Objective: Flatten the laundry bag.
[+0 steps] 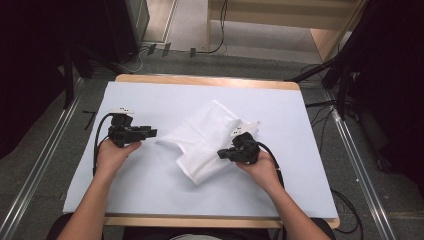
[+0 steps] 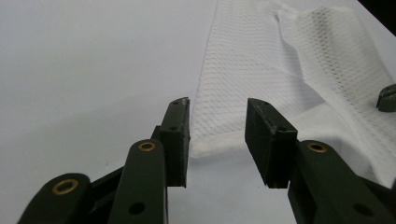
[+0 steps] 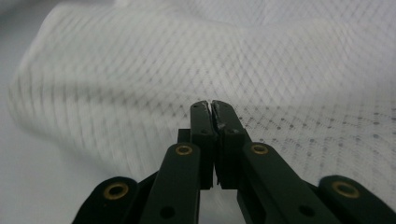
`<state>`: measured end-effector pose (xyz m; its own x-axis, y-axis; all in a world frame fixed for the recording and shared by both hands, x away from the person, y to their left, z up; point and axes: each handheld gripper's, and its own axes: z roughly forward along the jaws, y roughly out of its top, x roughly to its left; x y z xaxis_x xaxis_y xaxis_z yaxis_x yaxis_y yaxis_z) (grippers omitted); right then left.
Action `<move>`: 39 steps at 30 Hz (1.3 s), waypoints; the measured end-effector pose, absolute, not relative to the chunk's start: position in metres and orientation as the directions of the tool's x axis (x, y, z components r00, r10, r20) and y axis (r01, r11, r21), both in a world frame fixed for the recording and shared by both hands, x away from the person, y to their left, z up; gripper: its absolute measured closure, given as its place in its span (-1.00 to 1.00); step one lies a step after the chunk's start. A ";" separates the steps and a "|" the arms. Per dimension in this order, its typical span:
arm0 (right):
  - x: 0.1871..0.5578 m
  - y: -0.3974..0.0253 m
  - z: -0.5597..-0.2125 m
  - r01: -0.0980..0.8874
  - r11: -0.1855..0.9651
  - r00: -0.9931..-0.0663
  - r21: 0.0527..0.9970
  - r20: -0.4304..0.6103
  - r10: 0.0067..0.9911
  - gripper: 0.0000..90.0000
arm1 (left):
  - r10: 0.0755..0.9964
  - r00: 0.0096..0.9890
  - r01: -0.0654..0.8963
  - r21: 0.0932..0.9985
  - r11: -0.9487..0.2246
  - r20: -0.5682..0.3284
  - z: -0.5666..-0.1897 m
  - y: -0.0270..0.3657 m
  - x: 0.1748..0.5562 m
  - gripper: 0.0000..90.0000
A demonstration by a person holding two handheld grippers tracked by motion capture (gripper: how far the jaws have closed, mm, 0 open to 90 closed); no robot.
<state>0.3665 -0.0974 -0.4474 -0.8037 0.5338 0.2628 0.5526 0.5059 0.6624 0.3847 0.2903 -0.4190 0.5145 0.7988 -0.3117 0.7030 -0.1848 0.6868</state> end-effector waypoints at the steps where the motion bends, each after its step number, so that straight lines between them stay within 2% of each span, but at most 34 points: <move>1: 0.365 -0.098 -0.449 0.553 0.511 -0.804 0.658 0.262 0.533 0.99 | 0.797 0.516 0.704 0.686 -0.185 -0.315 -0.420 0.289 0.386 0.35; 16: 0.353 -0.106 -0.459 0.576 0.526 -0.791 0.626 0.264 0.552 0.97 | 0.782 0.563 0.712 0.637 -0.295 -0.267 -0.442 0.258 0.408 0.22; 25: 0.359 -0.097 -0.455 0.564 0.484 -0.785 0.669 0.252 0.566 0.80 | 0.794 0.561 0.712 0.628 -0.316 -0.236 -0.455 0.251 0.417 0.25; 30: 0.364 -0.090 -0.453 0.533 0.482 -0.790 0.695 0.206 0.577 0.67 | 0.788 0.567 0.716 0.616 -0.328 -0.240 -0.456 0.247 0.415 0.56; 36: 0.374 -0.083 -0.452 0.544 0.455 -0.772 0.705 0.208 0.601 0.50 | 0.783 0.571 0.723 0.603 -0.337 -0.247 -0.457 0.246 0.414 0.93; 39: 0.378 -0.074 -0.451 0.536 0.452 -0.772 0.713 0.197 0.604 0.40 | 0.776 0.573 0.732 0.591 -0.339 -0.264 -0.457 0.246 0.414 1.00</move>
